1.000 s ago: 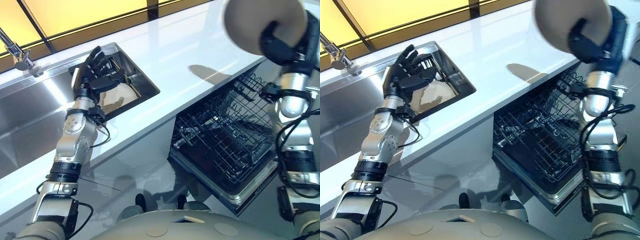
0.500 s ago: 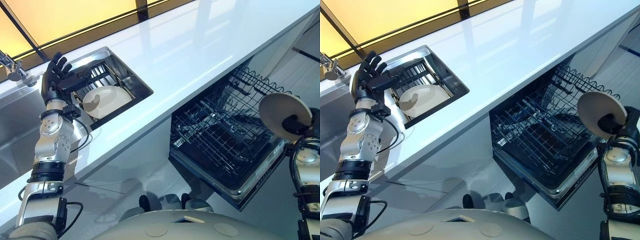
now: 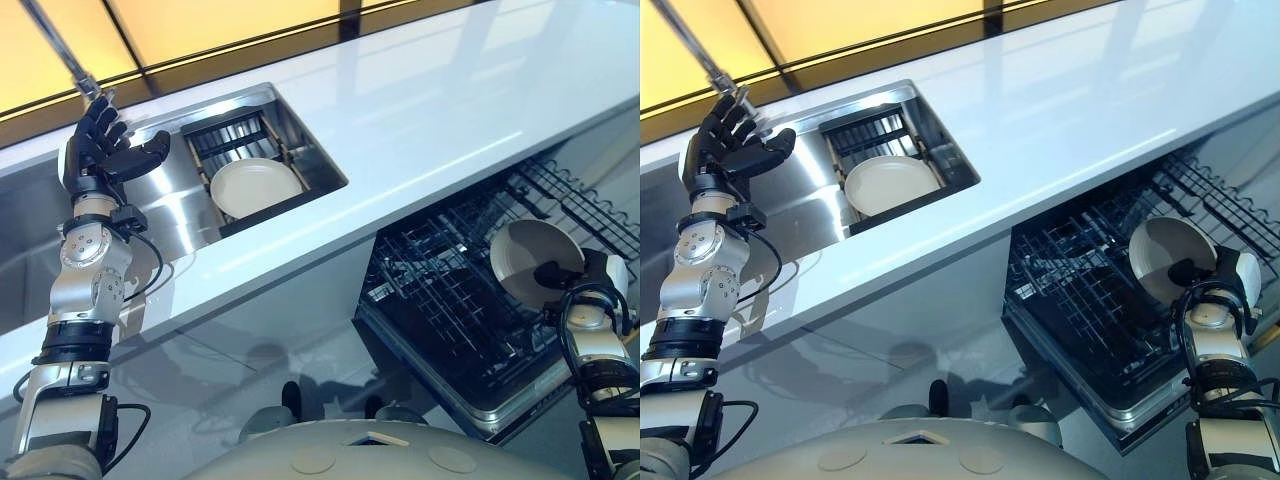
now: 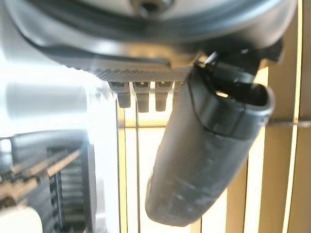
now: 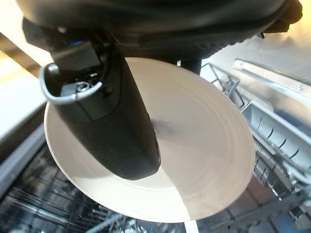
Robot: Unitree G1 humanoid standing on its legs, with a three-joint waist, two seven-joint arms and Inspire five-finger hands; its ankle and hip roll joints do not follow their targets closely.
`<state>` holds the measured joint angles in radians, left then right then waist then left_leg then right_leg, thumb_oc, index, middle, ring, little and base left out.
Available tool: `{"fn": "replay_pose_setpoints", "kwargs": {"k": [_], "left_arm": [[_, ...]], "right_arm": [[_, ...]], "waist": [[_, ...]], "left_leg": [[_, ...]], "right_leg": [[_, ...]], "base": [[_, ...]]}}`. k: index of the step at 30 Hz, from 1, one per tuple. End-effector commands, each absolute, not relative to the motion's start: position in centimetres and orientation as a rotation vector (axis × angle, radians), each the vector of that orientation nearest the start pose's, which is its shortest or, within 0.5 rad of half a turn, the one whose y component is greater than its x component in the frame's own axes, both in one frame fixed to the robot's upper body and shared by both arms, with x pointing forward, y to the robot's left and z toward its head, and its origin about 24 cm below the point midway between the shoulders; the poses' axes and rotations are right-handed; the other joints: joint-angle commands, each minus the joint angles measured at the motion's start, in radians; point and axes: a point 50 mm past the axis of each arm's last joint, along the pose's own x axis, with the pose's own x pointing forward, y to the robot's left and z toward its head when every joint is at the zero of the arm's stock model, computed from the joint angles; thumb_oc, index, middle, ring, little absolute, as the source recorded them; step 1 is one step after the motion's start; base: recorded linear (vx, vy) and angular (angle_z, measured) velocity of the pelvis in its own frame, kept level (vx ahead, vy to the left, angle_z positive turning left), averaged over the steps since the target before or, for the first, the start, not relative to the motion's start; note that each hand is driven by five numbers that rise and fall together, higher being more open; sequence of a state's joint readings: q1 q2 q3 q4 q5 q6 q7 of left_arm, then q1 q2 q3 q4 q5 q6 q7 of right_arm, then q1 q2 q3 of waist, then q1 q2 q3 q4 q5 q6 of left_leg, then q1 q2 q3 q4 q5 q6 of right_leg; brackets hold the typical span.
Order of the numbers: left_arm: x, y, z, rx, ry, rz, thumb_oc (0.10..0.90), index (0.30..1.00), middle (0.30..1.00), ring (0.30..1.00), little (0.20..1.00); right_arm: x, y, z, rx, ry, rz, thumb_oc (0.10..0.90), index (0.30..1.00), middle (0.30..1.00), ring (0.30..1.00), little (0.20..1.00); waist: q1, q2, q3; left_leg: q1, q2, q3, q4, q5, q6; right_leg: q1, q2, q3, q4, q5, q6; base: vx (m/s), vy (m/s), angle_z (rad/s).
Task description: Pick up plates and place into dishwasher.
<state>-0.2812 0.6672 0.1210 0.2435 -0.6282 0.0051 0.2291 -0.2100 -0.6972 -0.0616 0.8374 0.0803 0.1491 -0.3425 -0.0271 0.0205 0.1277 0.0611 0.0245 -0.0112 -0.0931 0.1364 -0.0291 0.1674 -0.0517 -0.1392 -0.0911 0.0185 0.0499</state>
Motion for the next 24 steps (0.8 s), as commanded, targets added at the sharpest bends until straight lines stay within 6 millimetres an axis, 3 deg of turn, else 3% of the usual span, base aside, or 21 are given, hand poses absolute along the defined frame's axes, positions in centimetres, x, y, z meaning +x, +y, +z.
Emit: {"fn": "replay_pose_setpoints", "kwargs": {"k": [1,10,18,19,20,24], "left_arm": [[29.7,30.8,20.0,0.112,-0.38,0.309,0.8,0.9,0.9,0.9,0.9],[29.8,30.4,21.1,0.12,-0.377,0.25,0.8,0.9,0.9,0.9,0.9],[30.4,29.7,21.1,0.105,-0.365,0.209,0.8,0.9,0.9,0.9,0.9],[30.4,29.6,21.0,0.105,-0.363,0.205,0.8,0.9,0.9,0.9,0.9],[30.5,29.5,20.9,0.103,-0.361,0.203,0.8,0.9,0.9,0.9,0.9],[30.6,29.2,20.4,0.098,-0.355,0.2,0.8,0.9,0.9,0.9,0.9]], "right_arm": [[25.3,-41.2,7.3,-0.691,0.405,-0.842,0.1,0.3,0.3,0.3,0.2],[23.5,-42.5,4.8,-0.733,0.623,-0.832,0.1,0.3,0.3,0.3,0.2],[25.0,-41.0,4.7,-0.781,0.585,-0.75,0.1,0.3,0.3,0.3,0.2],[25.5,-40.6,4.9,-0.78,0.563,-0.736,0.704,0.818,0.818,0.818,0.804],[25.9,-40.2,5.1,-0.771,0.539,-0.727,0.8,0.9,0.9,0.9,0.9],[28.0,-37.9,6.6,-0.73,0.376,-0.703,0.8,0.9,0.9,0.9,0.9]], "waist": [[0.021,0.021,-0.048],[0.054,0.017,-0.037],[0.056,0.015,-0.03],[0.056,0.015,-0.029],[0.055,0.016,-0.028],[0.045,0.017,-0.024]], "left_leg": [[0.033,-0.02,0.014,0.021,-0.112,0.003],[0.025,-0.02,-0.019,0.032,-0.108,-0.005],[0.026,-0.021,-0.029,0.039,-0.109,-0.007],[0.026,-0.021,-0.03,0.039,-0.109,-0.008],[0.027,-0.022,-0.031,0.038,-0.109,-0.008],[0.031,-0.022,-0.027,0.036,-0.109,-0.008]], "right_leg": [[-0.072,0.083,-0.004,0.158,-0.12,-0.023],[-0.06,0.086,-0.023,0.157,-0.129,-0.033],[-0.051,0.087,-0.019,0.15,-0.123,-0.034],[-0.051,0.087,-0.017,0.149,-0.122,-0.034],[-0.051,0.087,-0.015,0.148,-0.12,-0.034],[-0.051,0.088,-0.009,0.147,-0.116,-0.032]], "base": [[0.04,-0.026,0.21],[0.03,-0.023,0.21],[0.0,-0.003,0.09],[-0.01,0.012,0.04],[0.0,0.0,0.0],[-0.01,0.005,-0.01]]}}
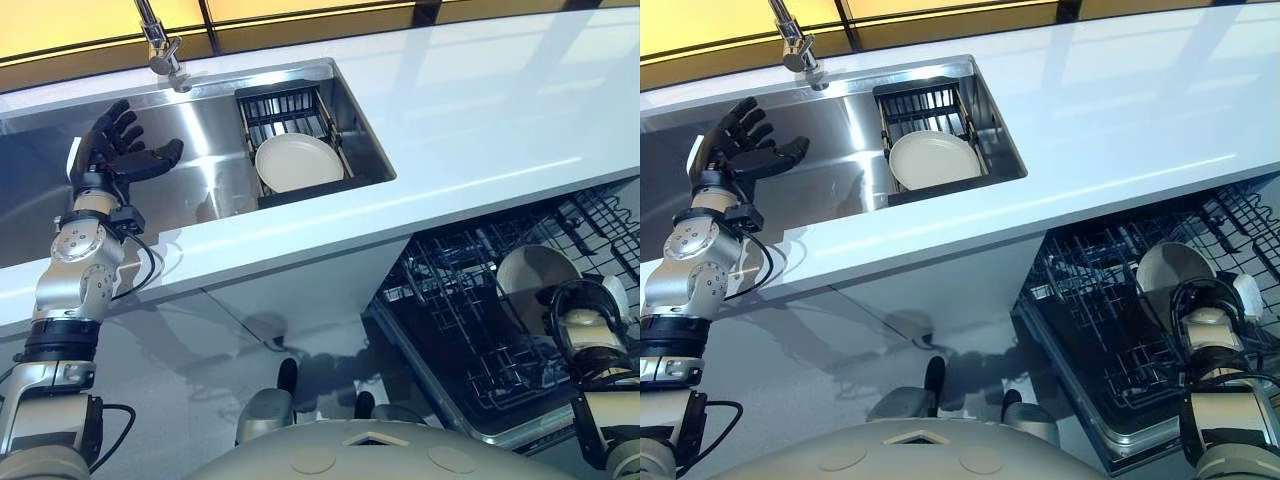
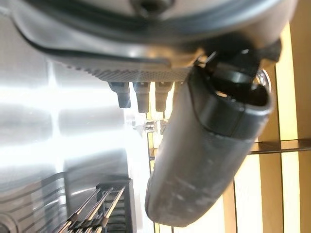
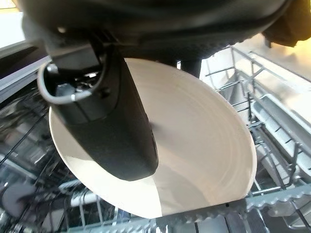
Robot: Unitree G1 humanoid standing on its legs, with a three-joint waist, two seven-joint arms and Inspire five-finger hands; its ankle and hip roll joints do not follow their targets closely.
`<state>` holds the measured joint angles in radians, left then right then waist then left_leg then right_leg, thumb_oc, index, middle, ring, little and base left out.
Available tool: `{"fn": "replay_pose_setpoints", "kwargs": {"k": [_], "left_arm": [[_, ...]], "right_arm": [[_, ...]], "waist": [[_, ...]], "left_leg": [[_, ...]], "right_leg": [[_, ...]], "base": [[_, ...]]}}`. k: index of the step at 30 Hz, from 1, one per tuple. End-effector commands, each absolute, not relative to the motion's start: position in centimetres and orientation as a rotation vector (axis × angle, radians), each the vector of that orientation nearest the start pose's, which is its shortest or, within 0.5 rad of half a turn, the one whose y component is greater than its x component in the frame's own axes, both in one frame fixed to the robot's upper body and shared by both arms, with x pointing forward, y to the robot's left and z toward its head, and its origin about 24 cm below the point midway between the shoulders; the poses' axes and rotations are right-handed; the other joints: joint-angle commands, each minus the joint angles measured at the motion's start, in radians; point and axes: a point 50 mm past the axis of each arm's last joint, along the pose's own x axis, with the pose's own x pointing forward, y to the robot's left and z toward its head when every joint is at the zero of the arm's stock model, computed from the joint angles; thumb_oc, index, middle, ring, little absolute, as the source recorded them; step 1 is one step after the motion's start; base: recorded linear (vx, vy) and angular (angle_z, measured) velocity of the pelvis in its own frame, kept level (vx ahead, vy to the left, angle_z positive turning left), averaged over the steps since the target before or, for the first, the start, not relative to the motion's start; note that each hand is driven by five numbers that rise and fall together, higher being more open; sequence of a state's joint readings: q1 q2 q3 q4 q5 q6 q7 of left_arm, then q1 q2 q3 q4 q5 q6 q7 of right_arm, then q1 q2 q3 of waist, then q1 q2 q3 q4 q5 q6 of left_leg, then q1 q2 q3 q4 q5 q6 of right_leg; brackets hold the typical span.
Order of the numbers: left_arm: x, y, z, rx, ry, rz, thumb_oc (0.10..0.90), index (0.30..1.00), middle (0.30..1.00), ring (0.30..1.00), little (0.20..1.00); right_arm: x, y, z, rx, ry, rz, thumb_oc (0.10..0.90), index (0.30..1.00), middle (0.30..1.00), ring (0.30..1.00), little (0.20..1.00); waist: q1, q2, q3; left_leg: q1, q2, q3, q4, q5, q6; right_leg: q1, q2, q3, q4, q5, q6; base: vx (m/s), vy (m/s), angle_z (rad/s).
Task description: Pick up plates and place into dishwasher.
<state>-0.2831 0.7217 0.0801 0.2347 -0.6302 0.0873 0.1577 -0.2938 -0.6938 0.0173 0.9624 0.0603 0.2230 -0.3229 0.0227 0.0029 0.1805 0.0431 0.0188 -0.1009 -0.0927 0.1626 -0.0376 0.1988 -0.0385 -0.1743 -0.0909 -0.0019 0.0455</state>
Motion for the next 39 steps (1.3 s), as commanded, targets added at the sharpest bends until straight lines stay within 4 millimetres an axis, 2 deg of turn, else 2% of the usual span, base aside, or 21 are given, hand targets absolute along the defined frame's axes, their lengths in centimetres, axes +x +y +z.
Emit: {"fn": "replay_pose_setpoints", "kwargs": {"k": [1,5,9,15,20,25,33,34,39], "left_arm": [[30.6,29.2,20.3,0.095,-0.355,0.201,0.8,0.9,0.9,0.9,0.9],[30.7,29.2,19.6,0.079,-0.35,0.213,0.8,0.9,0.9,0.9,0.9],[30.8,29.2,19.0,0.07,-0.341,0.225,0.8,0.9,0.9,0.9,0.9],[30.8,29.3,18.6,0.083,-0.334,0.233,0.8,0.9,0.9,0.9,0.9],[30.9,29.6,19.2,0.128,-0.335,0.234,0.8,0.9,0.9,0.9,0.9],[31.1,30.3,20.7,0.261,-0.345,0.257,0.8,0.9,0.9,0.9,0.9],[31.8,32.3,23.2,0.565,-0.273,0.303,0.8,0.9,0.9,0.9,0.9],[31.9,33.1,23.8,0.632,-0.239,0.325,0.8,0.9,0.9,0.9,0.9],[32.4,35.3,25.3,0.789,-0.089,0.373,0.8,0.9,0.9,0.9,0.9]], "right_arm": [[28.6,-37.1,7.3,-0.702,0.302,-0.701,0.8,0.9,0.9,0.9,0.9],[29.7,-34.8,9.0,-0.602,0.109,-0.703,0.8,0.9,0.9,0.9,0.9],[30.0,-33.8,10.0,-0.567,0.011,-0.697,0.8,0.9,0.9,0.9,0.9],[29.5,-33.9,9.8,-0.57,0.013,-0.683,0.8,0.9,0.9,0.9,0.9],[29.0,-34.3,9.1,-0.558,0.05,-0.68,0.8,0.9,0.9,0.9,0.9],[28.5,-34.0,8.7,-0.513,0.028,-0.647,0.8,0.9,0.9,0.9,0.9],[27.7,-31.9,12.2,-0.397,-0.269,-0.646,0.8,0.9,0.9,0.9,0.9],[27.4,-31.5,12.8,-0.392,-0.321,-0.634,0.8,0.9,0.9,0.9,0.9],[27.0,-30.1,13.0,-0.338,-0.356,-0.49,0.8,0.9,0.9,0.9,0.9]], "waist": [[-0.008,0.036,-0.076],[-0.022,0.042,-0.077],[-0.035,0.045,-0.081],[-0.053,0.043,-0.091],[-0.063,0.044,-0.098],[-0.083,0.05,-0.101],[-0.134,0.072,-0.103],[-0.149,0.077,-0.105],[-0.189,0.09,-0.111]], "left_leg": [[0.049,-0.017,0.065,0.034,-0.136,0.002],[0.049,-0.019,0.075,0.03,-0.138,0.005],[0.055,-0.02,0.089,0.025,-0.141,0.006],[0.061,-0.022,0.111,0.019,-0.145,0.008],[0.067,-0.022,0.13,0.02,-0.148,0.01],[0.073,-0.025,0.151,0.033,-0.16,0.016],[0.086,-0.036,0.189,0.039,-0.178,0.028],[0.087,-0.042,0.199,0.039,-0.183,0.031],[0.089,-0.057,0.233,0.036,-0.193,0.033]], "right_leg": [[-0.083,0.075,0.028,0.146,-0.095,-0.027],[-0.09,0.076,0.038,0.147,-0.093,-0.024],[-0.095,0.074,0.044,0.147,-0.092,-0.017],[-0.1,0.072,0.05,0.147,-0.09,-0.012],[-0.102,0.069,0.053,0.151,-0.09,-0.008],[-0.108,0.062,0.061,0.167,-0.091,-0.003],[-0.125,0.052,0.082,0.182,-0.083,0.017],[-0.13,0.05,0.087,0.177,-0.077,0.025],[-0.144,0.043,0.104,0.144,-0.045,0.048]], "base": [[-0.04,0.018,-0.02],[-0.04,0.027,-0.01],[-0.04,0.028,-0.09],[-0.04,0.015,-0.1],[-0.05,0.015,-0.07],[-0.05,0.036,-0.18],[-0.05,0.072,-0.15],[-0.06,0.096,-0.23],[-0.04,0.094,-0.26]]}}
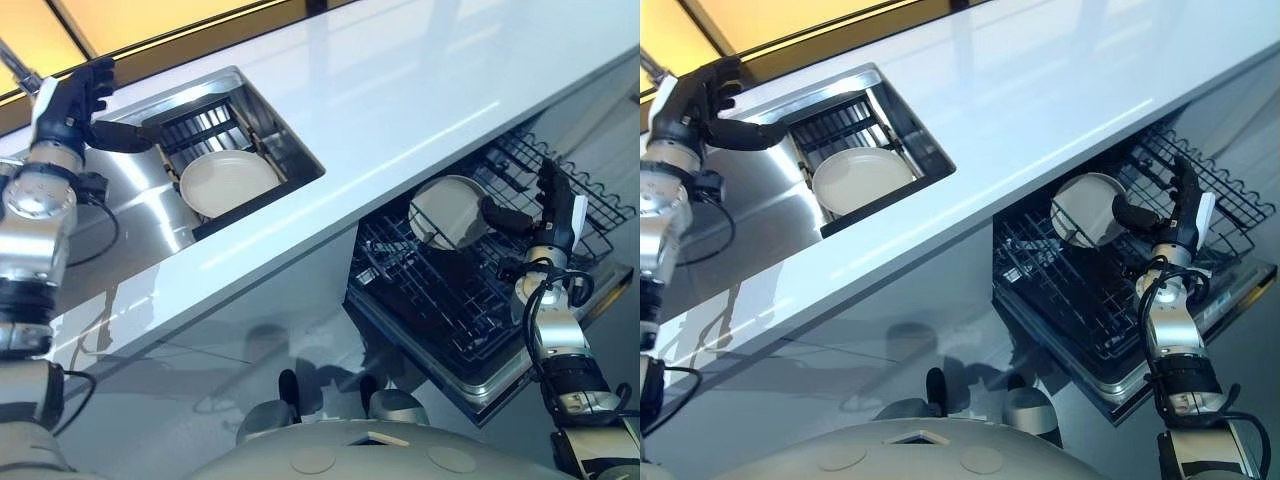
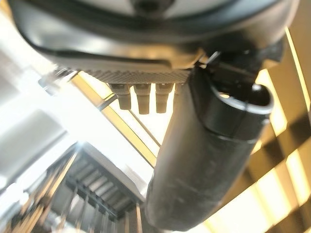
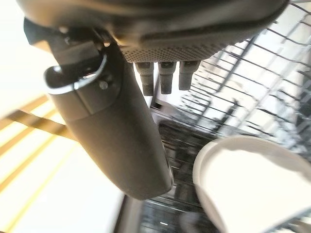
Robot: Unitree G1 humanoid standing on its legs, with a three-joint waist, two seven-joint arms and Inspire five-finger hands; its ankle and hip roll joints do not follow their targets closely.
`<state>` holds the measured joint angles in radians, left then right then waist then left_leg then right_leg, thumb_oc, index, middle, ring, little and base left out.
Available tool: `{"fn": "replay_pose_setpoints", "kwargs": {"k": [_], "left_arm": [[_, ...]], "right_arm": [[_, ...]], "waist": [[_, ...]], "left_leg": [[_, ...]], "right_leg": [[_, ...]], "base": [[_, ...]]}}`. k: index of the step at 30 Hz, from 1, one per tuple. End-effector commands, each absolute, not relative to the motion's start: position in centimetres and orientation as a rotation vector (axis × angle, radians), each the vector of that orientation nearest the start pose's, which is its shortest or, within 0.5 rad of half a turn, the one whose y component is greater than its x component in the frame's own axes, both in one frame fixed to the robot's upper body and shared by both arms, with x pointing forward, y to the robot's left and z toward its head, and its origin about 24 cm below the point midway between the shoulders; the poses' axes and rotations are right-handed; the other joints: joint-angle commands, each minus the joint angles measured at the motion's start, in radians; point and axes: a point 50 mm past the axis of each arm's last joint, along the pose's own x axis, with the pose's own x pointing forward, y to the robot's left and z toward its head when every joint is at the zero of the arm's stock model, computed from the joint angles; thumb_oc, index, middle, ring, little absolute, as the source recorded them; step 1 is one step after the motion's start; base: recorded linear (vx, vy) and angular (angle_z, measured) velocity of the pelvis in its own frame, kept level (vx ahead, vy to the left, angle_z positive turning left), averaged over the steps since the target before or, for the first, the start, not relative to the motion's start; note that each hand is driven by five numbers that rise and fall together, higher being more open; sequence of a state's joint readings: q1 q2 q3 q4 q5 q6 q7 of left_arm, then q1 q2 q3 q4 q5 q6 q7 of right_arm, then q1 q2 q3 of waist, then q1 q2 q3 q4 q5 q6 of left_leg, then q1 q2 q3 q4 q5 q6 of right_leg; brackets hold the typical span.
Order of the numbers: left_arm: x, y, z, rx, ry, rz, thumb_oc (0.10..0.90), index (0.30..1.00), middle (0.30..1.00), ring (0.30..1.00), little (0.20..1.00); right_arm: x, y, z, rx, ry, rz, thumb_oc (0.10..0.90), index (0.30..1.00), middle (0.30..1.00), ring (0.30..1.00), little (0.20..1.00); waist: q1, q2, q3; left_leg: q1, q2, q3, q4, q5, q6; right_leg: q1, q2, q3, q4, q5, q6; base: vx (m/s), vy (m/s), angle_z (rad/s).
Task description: Pick up plates and place into dishwasher.
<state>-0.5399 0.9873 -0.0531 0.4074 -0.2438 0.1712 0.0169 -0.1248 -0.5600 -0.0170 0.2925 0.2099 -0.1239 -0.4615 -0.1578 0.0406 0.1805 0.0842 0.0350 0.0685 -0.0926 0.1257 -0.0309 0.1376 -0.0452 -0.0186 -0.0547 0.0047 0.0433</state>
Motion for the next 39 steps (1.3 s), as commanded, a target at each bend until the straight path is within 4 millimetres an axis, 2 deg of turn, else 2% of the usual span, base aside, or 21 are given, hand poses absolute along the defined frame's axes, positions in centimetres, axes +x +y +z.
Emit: {"fn": "replay_pose_setpoints", "kwargs": {"k": [1,7,9,11,16,22,26,31,38,39], "left_arm": [[32.2,36.3,25.5,0.83,-0.011,0.384,0.8,0.9,0.9,0.9,0.9],[31.5,39.6,23.8,0.884,0.285,0.387,0.8,0.9,0.9,0.9,0.9],[31.4,39.9,23.5,0.863,0.326,0.375,0.8,0.9,0.9,0.9,0.9],[31.1,40.6,22.3,0.811,0.432,0.344,0.8,0.9,0.9,0.9,0.9],[30.6,41.3,20.0,0.747,0.552,0.305,0.8,0.9,0.9,0.9,0.9],[30.4,40.8,17.2,0.63,0.669,0.218,0.8,0.9,0.9,0.9,0.9],[30.1,40.7,15.9,0.648,0.762,0.159,0.8,0.9,0.9,0.9,0.9],[29.4,40.6,14.4,0.622,0.853,0.075,0.8,0.9,0.9,0.9,0.9],[28.8,38.6,12.1,0.417,0.879,-0.145,0.8,0.9,0.9,0.9,0.9],[28.9,38.1,11.8,0.392,0.868,-0.18,0.712,0.825,0.825,0.825,0.812]], "right_arm": [[26.9,-29.5,12.8,-0.327,-0.351,-0.429,0.8,0.9,0.9,0.9,0.9],[26.4,-27.2,11.4,-0.25,-0.284,-0.226,0.8,0.9,0.9,0.9,0.9],[26.4,-26.8,11.2,-0.265,-0.275,-0.189,0.8,0.9,0.9,0.9,0.9],[26.3,-25.9,11.0,-0.332,-0.283,-0.137,0.8,0.9,0.9,0.9,0.9],[26.4,-25.8,11.5,-0.355,-0.289,-0.118,0.8,0.9,0.9,0.9,0.9],[26.1,-26.2,11.9,-0.374,-0.295,-0.12,0.8,0.9,0.9,0.9,0.9],[26.0,-26.4,12.0,-0.373,-0.298,-0.127,0.8,0.9,0.9,0.9,0.9],[25.9,-26.5,12.1,-0.374,-0.297,-0.127,0.8,0.9,0.9,0.9,0.9],[25.8,-26.2,11.6,-0.368,-0.285,-0.129,0.8,0.9,0.9,0.9,0.9],[25.8,-26.1,11.5,-0.367,-0.285,-0.13,0.8,0.9,0.9,0.9,0.9]], "waist": [[-0.022,0.056,-0.111],[-0.066,0.068,-0.1],[-0.073,0.068,-0.097],[-0.086,0.069,-0.094],[-0.106,0.066,-0.085],[-0.126,0.062,-0.066],[-0.132,0.06,-0.06],[-0.128,0.058,-0.057],[-0.106,0.063,-0.058],[-0.102,0.063,-0.057]], "left_leg": [[0.047,-0.078,0.077,0.035,-0.158,0.028],[0.038,-0.088,0.115,0.047,-0.169,0.04],[0.038,-0.09,0.123,0.05,-0.172,0.043],[0.038,-0.095,0.138,0.052,-0.177,0.05],[0.041,-0.106,0.162,0.049,-0.185,0.06],[0.036,-0.117,0.192,0.045,-0.189,0.075],[0.034,-0.12,0.203,0.041,-0.19,0.079],[0.031,-0.121,0.207,0.046,-0.192,0.082],[0.033,-0.12,0.196,0.044,-0.191,0.084],[0.034,-0.12,0.192,0.041,-0.19,0.084]], "right_leg": [[-0.087,0.047,-0.044,0.096,-0.04,0.058],[-0.112,0.043,-0.009,0.098,-0.026,0.076],[-0.115,0.042,-0.003,0.099,-0.023,0.08],[-0.12,0.041,0.012,0.093,-0.015,0.087],[-0.129,0.039,0.033,0.08,0.003,0.1],[-0.151,0.03,0.055,0.079,0.018,0.116],[-0.159,0.026,0.061,0.082,0.024,0.124],[-0.164,0.022,0.059,0.082,0.029,0.127],[-0.153,0.024,0.046,0.075,0.026,0.122],[-0.15,0.025,0.043,0.074,0.026,0.121]], "base": [[-0.03,0.127,-0.39],[-0.02,0.102,-0.36],[0.01,0.101,-0.27],[0.03,0.132,-0.32],[0.04,0.132,-0.28],[0.01,0.106,-0.16],[0.0,0.049,-0.03],[0.01,0.011,-0.04],[0.0,-0.005,0.0],[-0.01,-0.05,-0.01]]}}
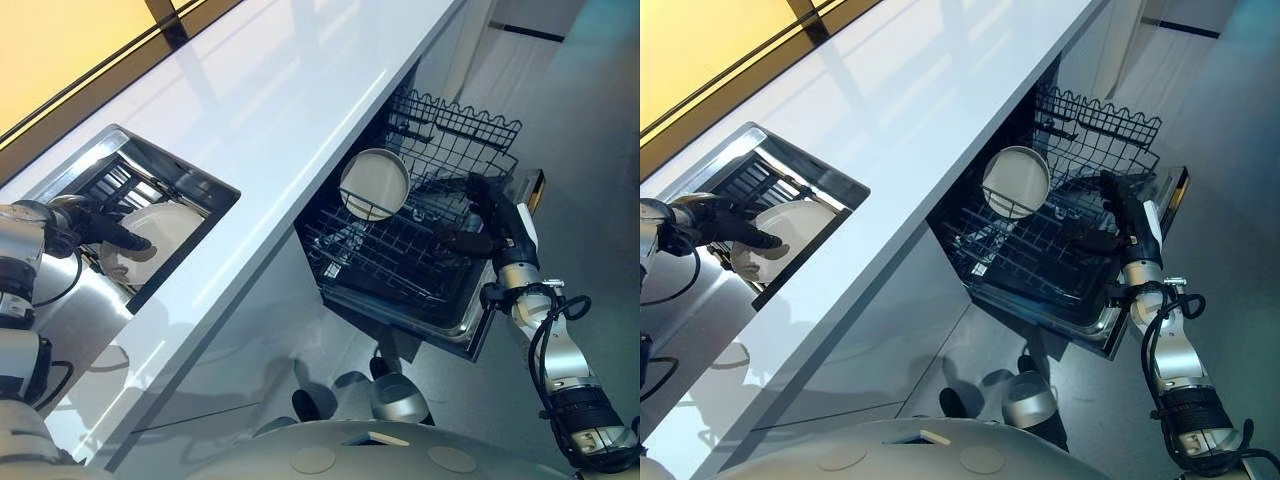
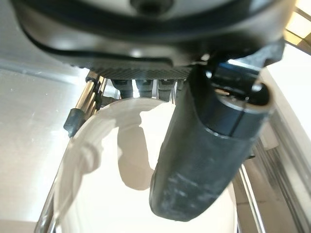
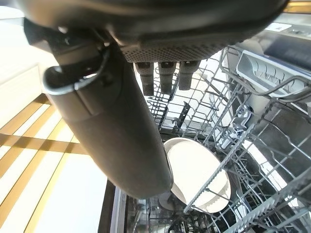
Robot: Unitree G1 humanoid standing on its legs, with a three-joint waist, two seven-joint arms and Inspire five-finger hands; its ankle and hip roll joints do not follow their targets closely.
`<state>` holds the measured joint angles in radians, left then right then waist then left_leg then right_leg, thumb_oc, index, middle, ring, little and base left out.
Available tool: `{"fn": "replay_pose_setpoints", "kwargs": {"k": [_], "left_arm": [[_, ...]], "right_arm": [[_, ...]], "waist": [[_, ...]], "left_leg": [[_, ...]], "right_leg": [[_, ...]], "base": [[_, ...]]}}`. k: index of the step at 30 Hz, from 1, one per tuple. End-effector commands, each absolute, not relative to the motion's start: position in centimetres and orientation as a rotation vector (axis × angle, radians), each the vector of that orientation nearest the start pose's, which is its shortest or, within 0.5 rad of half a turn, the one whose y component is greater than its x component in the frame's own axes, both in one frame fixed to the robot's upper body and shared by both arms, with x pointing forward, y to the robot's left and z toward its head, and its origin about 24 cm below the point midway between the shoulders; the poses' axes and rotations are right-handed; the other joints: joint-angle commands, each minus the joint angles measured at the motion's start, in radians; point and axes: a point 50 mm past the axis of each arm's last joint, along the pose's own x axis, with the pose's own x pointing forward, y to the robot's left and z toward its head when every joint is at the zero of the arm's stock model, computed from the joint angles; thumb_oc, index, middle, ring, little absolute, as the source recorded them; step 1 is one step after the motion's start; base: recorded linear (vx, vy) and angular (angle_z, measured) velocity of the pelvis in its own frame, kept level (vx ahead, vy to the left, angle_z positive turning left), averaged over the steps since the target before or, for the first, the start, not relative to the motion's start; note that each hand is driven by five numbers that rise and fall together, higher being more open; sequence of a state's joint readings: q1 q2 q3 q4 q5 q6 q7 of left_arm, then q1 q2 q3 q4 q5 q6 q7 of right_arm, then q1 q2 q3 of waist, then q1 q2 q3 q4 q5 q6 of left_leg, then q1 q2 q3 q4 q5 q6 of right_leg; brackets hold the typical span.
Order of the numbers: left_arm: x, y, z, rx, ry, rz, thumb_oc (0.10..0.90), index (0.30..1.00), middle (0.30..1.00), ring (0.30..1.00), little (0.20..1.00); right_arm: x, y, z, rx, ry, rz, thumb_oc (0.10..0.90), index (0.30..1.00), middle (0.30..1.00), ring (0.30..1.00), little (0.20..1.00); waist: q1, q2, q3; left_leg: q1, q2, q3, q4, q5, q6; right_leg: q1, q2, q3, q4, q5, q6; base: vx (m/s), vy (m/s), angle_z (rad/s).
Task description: Pick up plates and place into dishwasher.
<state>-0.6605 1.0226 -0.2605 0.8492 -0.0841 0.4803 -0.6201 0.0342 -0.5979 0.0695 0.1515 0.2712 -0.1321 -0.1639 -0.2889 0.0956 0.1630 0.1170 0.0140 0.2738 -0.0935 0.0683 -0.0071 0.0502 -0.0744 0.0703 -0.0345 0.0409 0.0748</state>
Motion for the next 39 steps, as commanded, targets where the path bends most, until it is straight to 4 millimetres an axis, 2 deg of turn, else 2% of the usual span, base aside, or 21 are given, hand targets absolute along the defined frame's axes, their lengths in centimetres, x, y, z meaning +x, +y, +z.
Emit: {"fn": "replay_pose_setpoints", "kwargs": {"k": [1,2,3,4,6,13,20,24,29,33,36,38,39], "left_arm": [[29.1,37.4,11.6,0.362,0.851,-0.214,0.583,0.714,0.714,0.714,0.683],[29.3,36.9,11.5,0.348,0.827,-0.235,0.407,0.564,0.564,0.564,0.507],[29.5,36.4,11.6,0.319,0.792,-0.256,0.193,0.38,0.38,0.38,0.293],[29.8,35.9,11.7,0.302,0.763,-0.273,0.1,0.3,0.3,0.3,0.2],[30.2,35.3,12.1,0.285,0.715,-0.3,0.1,0.3,0.3,0.3,0.2],[32.5,32.0,16.0,0.201,0.378,-0.428,0.1,0.3,0.3,0.3,0.2],[33.8,28.8,19.5,0.161,0.16,-0.515,0.1,0.3,0.3,0.3,0.2],[34.0,27.5,20.4,0.147,0.108,-0.541,0.1,0.3,0.3,0.3,0.2],[33.9,26.4,20.1,0.178,0.106,-0.552,0.1,0.3,0.3,0.3,0.2],[33.8,27.2,19.6,0.266,0.135,-0.476,0.1,0.3,0.3,0.3,0.2],[33.9,28.5,20.1,0.332,0.092,-0.345,0.1,0.3,0.3,0.3,0.2],[33.7,29.4,21.1,0.369,0.018,-0.224,0.1,0.3,0.3,0.3,0.2],[33.2,30.6,22.6,0.412,-0.058,-0.094,0.1,0.3,0.3,0.3,0.2]], "right_arm": [[25.8,-26.0,11.4,-0.365,-0.284,-0.13,0.8,0.9,0.9,0.9,0.9],[25.8,-25.8,11.4,-0.363,-0.283,-0.128,0.8,0.9,0.9,0.9,0.9],[25.9,-25.7,11.3,-0.361,-0.282,-0.126,0.8,0.9,0.9,0.9,0.9],[25.9,-25.7,11.3,-0.359,-0.281,-0.125,0.8,0.9,0.9,0.9,0.9],[26.1,-25.5,11.1,-0.354,-0.281,-0.121,0.8,0.9,0.9,0.9,0.9],[26.5,-24.6,12.1,-0.316,-0.334,-0.113,0.8,0.9,0.9,0.9,0.9],[27.3,-23.8,13.3,-0.294,-0.401,-0.105,0.8,0.9,0.9,0.9,0.9],[27.7,-23.5,14.0,-0.291,-0.432,-0.092,0.8,0.9,0.9,0.9,0.9],[28.1,-23.1,14.9,-0.284,-0.457,-0.086,0.8,0.9,0.9,0.9,0.9],[28.2,-22.8,15.6,-0.284,-0.484,-0.081,0.8,0.9,0.9,0.9,0.9],[28.2,-22.8,16.5,-0.295,-0.531,-0.097,0.8,0.9,0.9,0.9,0.9],[28.0,-23.0,17.9,-0.308,-0.605,-0.13,0.8,0.9,0.9,0.9,0.9],[27.7,-23.1,19.7,-0.307,-0.692,-0.165,0.8,0.9,0.9,0.9,0.9]], "waist": [[0.034,0.008,-0.04],[0.036,0.009,-0.041],[0.039,0.009,-0.041],[0.042,0.009,-0.043],[0.046,0.01,-0.046],[0.066,0.009,-0.062],[0.084,0.004,-0.079],[0.092,0.001,-0.086],[0.101,-0.002,-0.093],[0.108,-0.003,-0.095],[0.114,-0.004,-0.096],[0.121,-0.007,-0.095],[0.13,-0.011,-0.094]], "left_leg": [[0.002,-0.1,-0.019,0.039,-0.131,0.061],[0.003,-0.1,-0.023,0.036,-0.13,0.06],[0.004,-0.099,-0.028,0.032,-0.128,0.059],[0.006,-0.1,-0.032,0.028,-0.128,0.059],[0.008,-0.099,-0.036,0.025,-0.126,0.059],[0.016,-0.092,-0.059,0.015,-0.121,0.052],[0.015,-0.086,-0.079,0.009,-0.118,0.046],[0.015,-0.083,-0.088,0.008,-0.116,0.042],[0.011,-0.079,-0.099,0.006,-0.109,0.038],[0.009,-0.077,-0.108,0.006,-0.104,0.037],[0.009,-0.077,-0.115,0.006,-0.102,0.036],[0.007,-0.077,-0.119,0.006,-0.099,0.033],[0.005,-0.076,-0.122,0.006,-0.096,0.03]], "right_leg": [[-0.06,0.056,-0.049,0.052,-0.011,0.087],[-0.058,0.058,-0.051,0.051,-0.012,0.086],[-0.056,0.059,-0.054,0.051,-0.014,0.084],[-0.053,0.061,-0.056,0.049,-0.015,0.083],[-0.05,0.063,-0.06,0.048,-0.017,0.082],[-0.033,0.076,-0.076,0.049,-0.03,0.072],[-0.022,0.085,-0.094,0.048,-0.04,0.062],[-0.015,0.088,-0.106,0.045,-0.044,0.058],[-0.011,0.092,-0.116,0.044,-0.048,0.052],[-0.006,0.094,-0.129,0.044,-0.051,0.048],[-0.001,0.095,-0.134,0.04,-0.051,0.047],[0.002,0.096,-0.136,0.033,-0.047,0.046],[0.003,0.096,-0.138,0.026,-0.042,0.045]], "base": [[-0.01,-0.053,-0.02],[-0.01,-0.051,0.01],[0.0,-0.047,0.04],[0.0,-0.054,0.03],[0.0,-0.056,0.0],[-0.01,-0.073,0.06],[-0.03,-0.064,0.02],[-0.04,-0.055,-0.02],[-0.03,-0.04,0.02],[-0.03,-0.036,0.03],[-0.01,-0.01,0.01],[-0.02,-0.036,-0.01],[-0.03,-0.039,-0.03]]}}
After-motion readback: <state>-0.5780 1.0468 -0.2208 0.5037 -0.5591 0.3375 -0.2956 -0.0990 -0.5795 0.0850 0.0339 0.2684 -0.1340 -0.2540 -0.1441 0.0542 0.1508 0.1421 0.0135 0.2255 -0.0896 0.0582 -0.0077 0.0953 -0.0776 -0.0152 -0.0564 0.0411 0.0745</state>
